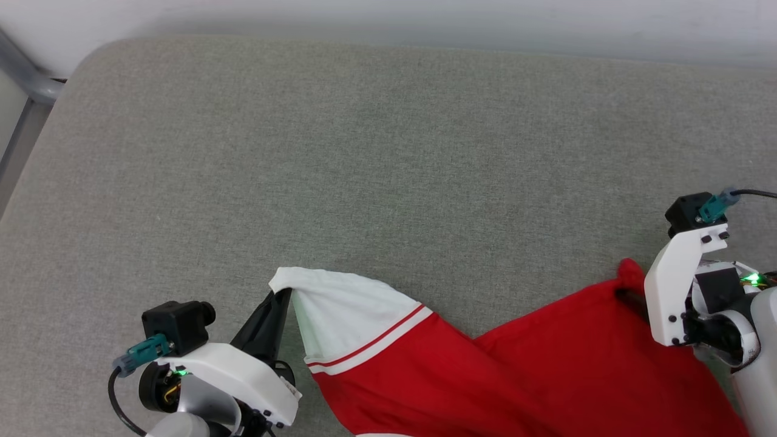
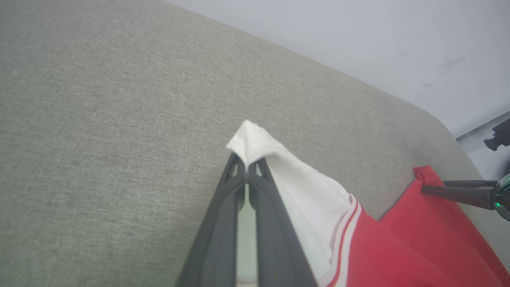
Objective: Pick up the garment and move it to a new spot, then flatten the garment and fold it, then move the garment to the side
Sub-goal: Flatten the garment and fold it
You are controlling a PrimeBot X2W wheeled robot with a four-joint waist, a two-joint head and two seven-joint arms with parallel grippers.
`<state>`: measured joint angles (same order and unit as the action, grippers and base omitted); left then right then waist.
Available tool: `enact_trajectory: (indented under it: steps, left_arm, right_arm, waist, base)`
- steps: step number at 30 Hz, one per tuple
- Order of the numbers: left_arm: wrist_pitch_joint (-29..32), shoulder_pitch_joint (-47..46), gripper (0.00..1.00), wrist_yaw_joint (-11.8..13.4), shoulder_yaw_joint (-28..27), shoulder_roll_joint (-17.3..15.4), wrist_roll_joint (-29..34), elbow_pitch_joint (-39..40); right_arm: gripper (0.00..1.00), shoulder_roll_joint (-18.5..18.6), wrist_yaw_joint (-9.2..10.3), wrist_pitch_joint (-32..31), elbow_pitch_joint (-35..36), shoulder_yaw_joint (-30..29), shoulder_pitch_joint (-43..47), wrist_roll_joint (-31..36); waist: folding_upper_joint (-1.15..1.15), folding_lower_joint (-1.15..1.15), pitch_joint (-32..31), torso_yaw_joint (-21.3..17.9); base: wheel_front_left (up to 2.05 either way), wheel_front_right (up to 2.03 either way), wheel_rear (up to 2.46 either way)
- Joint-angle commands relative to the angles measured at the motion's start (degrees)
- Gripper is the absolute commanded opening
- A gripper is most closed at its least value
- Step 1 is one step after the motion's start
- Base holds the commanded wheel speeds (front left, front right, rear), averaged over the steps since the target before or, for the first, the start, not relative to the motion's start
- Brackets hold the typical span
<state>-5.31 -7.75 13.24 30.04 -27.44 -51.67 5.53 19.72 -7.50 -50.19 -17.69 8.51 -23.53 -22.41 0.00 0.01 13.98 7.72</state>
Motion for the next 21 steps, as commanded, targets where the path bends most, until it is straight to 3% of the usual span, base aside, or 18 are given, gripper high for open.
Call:
enact_trajectory:
  steps: [1, 3, 4, 5, 6, 10, 16, 21]
  left_arm:
    - [-0.5, -1.0, 0.00, -0.4, 0.0, 0.3, 0.2, -0.4]
    - [-0.7, -1.4, 0.00, -0.7, 0.1, 0.4, 0.2, -0.9]
    - [-0.7, -1.5, 0.00, -0.7, 0.1, 0.5, 0.2, -1.1]
    - [-0.8, -1.6, 0.00, -0.9, 0.1, 0.6, 0.1, -1.3]
    - [-0.9, -1.7, 0.00, -1.1, 0.1, 0.7, 0.0, -1.5]
    - [-1.2, -1.9, 0.00, -1.3, -0.3, 0.4, -0.3, -2.8]
    - [-2.8, -3.9, 0.00, -1.0, -3.3, -0.4, -0.8, -4.4]
    - [-3.8, -9.5, 0.00, -1.6, -5.7, -0.1, -1.0, -5.4]
  right_arm:
    - [1.00, 0.1, 0.02, -1.9, -1.9, 1.1, -0.4, -0.6]
    - [1.00, 0.1, 0.02, -5.2, -4.4, 2.3, 0.2, -0.7]
    - [0.89, -0.2, 0.02, -6.9, -5.7, 2.8, 0.6, -1.3]
    - [0.37, -0.3, 0.01, -8.0, -6.4, 3.3, 0.9, -1.7]
    - [0.01, -0.3, 0.01, -8.8, -6.9, 3.5, 1.0, -2.1]
    - [0.00, -0.6, 0.02, -7.9, -6.3, 2.4, -0.3, -2.5]
    - [0.00, 0.1, 0.03, 0.5, -2.6, 0.6, -4.6, -1.1]
    - [0.00, -1.6, 0.04, 8.1, -1.9, -2.6, -7.7, 1.8]
  waist:
    - [0.00, -0.01, 1.4, 1.3]
    - [0.00, -0.01, 1.8, 1.6]
    - [0.00, -0.01, 1.9, 1.7]
    - [0.00, -0.01, 2.0, 1.8]
    - [0.00, -0.01, 2.1, 1.9]
    - [0.00, -0.01, 1.6, 1.7]
    - [0.00, -0.01, -0.9, 0.1]
    - [0.00, -0.01, -2.4, -1.8]
  base:
    - [0.00, 0.00, 0.00]
    - [0.00, 0.00, 0.00]
    - [0.00, 0.00, 0.00]
    - [0.00, 0.00, 0.00]
    - [0.00, 0.00, 0.00]
    - [0.00, 0.00, 0.00]
    - [0.00, 0.00, 0.00]
    - [0.00, 0.00, 0.00]
